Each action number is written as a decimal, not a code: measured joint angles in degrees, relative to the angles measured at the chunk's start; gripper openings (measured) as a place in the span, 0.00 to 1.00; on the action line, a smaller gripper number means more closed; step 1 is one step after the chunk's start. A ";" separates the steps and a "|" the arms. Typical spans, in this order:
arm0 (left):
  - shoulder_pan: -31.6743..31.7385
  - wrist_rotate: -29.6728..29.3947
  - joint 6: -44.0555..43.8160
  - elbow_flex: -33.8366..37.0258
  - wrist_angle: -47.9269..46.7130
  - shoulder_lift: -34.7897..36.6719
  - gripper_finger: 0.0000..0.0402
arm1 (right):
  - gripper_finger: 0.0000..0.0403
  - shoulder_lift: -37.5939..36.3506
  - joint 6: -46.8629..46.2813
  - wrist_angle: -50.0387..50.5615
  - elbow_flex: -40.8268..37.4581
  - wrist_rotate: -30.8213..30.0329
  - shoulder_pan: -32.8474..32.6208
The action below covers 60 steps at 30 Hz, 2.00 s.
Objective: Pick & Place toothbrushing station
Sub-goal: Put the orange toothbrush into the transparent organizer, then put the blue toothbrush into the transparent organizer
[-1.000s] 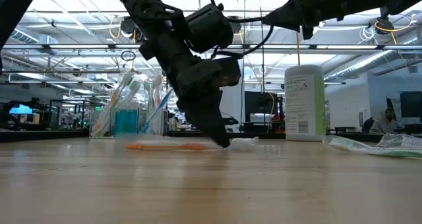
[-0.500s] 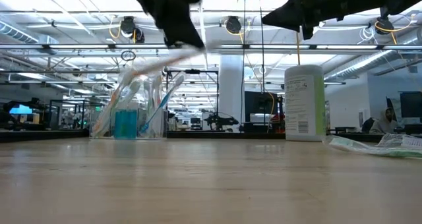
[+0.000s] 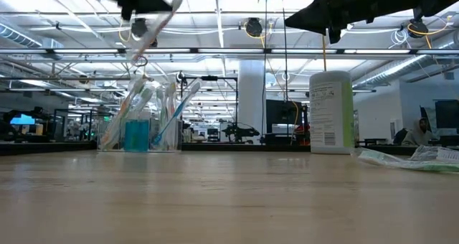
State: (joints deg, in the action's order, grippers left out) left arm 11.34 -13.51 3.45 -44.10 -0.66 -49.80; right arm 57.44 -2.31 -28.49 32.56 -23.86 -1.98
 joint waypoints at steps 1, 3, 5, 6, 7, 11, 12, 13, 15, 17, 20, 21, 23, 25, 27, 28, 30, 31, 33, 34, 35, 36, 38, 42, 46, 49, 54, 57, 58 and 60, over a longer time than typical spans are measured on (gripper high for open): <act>0.62 -1.59 0.75 4.07 5.18 1.12 0.01 | 0.00 0.00 -0.01 0.00 0.00 0.00 0.00; 1.76 -6.43 2.32 11.78 14.79 2.41 0.01 | 0.00 0.00 -0.02 0.00 0.00 0.01 0.00; 3.03 -12.64 2.75 18.11 22.61 2.64 0.01 | 0.00 0.00 -0.01 0.00 0.00 0.00 0.00; 3.62 -15.51 2.84 20.92 25.83 2.64 0.01 | 0.00 -0.01 -0.01 0.00 0.00 0.01 0.00; 4.23 -17.62 3.00 23.45 28.84 2.63 0.01 | 0.00 0.01 -0.01 -0.02 0.00 0.00 0.00; 5.84 -19.99 6.01 31.29 40.13 2.49 0.01 | 0.00 -0.01 0.00 -0.01 0.00 0.00 0.00; 6.17 -20.06 7.38 32.61 42.24 2.49 0.01 | 0.00 0.01 0.00 -0.02 0.00 0.00 0.00; 6.53 -20.11 8.34 33.86 44.23 2.49 0.01 | 0.00 0.00 0.00 -0.02 0.00 0.00 0.00; 7.19 -20.20 8.48 35.97 45.79 2.51 0.01 | 0.00 0.01 0.00 -0.02 0.00 -0.02 0.00; 7.91 -21.39 8.39 37.89 45.42 2.46 0.01 | 0.00 0.01 0.00 -0.02 0.00 -0.02 0.00; 8.43 -24.48 6.52 40.93 45.76 2.49 0.01 | 0.00 0.00 0.00 -0.04 0.00 -0.01 0.00; 8.54 -24.72 5.57 42.04 45.64 2.49 0.01 | 0.00 0.00 0.00 -0.02 0.00 -0.02 0.00; 8.56 -24.74 3.89 43.47 44.85 2.42 0.00 | 0.00 0.00 0.00 -0.02 0.00 -0.02 0.00; 8.51 -24.65 3.51 43.22 44.24 2.44 0.01 | 0.00 -0.01 0.00 -0.02 0.00 -0.02 0.00; 8.51 -24.66 3.53 43.22 45.37 2.44 0.01 | 0.00 -0.01 0.00 -0.02 0.00 -0.02 0.00; 8.51 -24.67 3.07 43.22 45.83 2.45 0.01 | 0.00 -0.01 0.00 -0.02 0.00 -0.02 0.00; 8.51 -25.43 0.71 43.22 45.95 2.44 0.01 | 0.00 -0.01 0.00 -0.02 0.00 -0.02 0.00; 8.51 -26.47 -0.08 43.22 45.74 2.44 0.01 | 0.00 0.01 0.00 -0.02 0.00 -0.02 0.00; 8.53 -29.62 -0.61 43.19 44.96 2.46 0.02 | 0.00 0.01 0.00 -0.02 0.00 -0.02 0.00; 8.52 -31.51 -0.59 43.19 44.15 2.46 0.02 | 0.00 0.01 0.00 0.00 0.00 -0.02 0.00; 8.52 -33.49 -0.59 43.19 43.17 2.46 0.02 | 0.00 0.01 0.00 -0.02 0.00 -0.02 0.00; 8.54 -35.17 -0.59 43.17 42.19 2.46 0.02 | 0.00 0.01 0.00 -0.02 0.00 -0.02 0.00; 8.57 -36.43 -0.68 43.16 40.01 2.46 0.01 | 0.00 0.01 0.00 0.00 0.00 -0.02 0.00; 8.54 -32.20 -0.03 43.15 37.96 2.46 0.02 | 0.00 0.01 0.00 0.00 0.00 -0.02 0.00; 8.51 -29.59 -0.03 43.03 37.75 2.44 0.08 | 0.00 0.01 0.00 0.00 0.00 -0.02 0.00; 8.51 -29.51 0.14 42.51 37.54 2.46 0.16 | 0.00 0.00 0.00 0.00 0.00 -0.02 0.00; 8.32 -29.79 -2.27 42.49 37.59 2.57 0.31 | 0.00 0.01 0.00 0.00 0.00 -0.02 0.00; 7.02 -30.06 -1.80 42.48 38.31 3.29 0.38 | 0.00 -0.01 0.00 0.00 0.00 -0.02 0.01; 6.46 -30.27 -1.35 42.17 38.69 3.66 0.40 | 0.00 0.00 0.00 0.00 0.00 -0.02 0.00; 5.10 -31.64 -0.17 41.03 38.95 4.71 0.43 | 0.00 -0.01 0.00 0.01 0.00 -0.02 0.00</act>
State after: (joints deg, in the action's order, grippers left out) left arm 16.45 -45.15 3.27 -3.07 38.29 -45.08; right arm 57.43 -2.31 -28.48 32.56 -23.88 -1.98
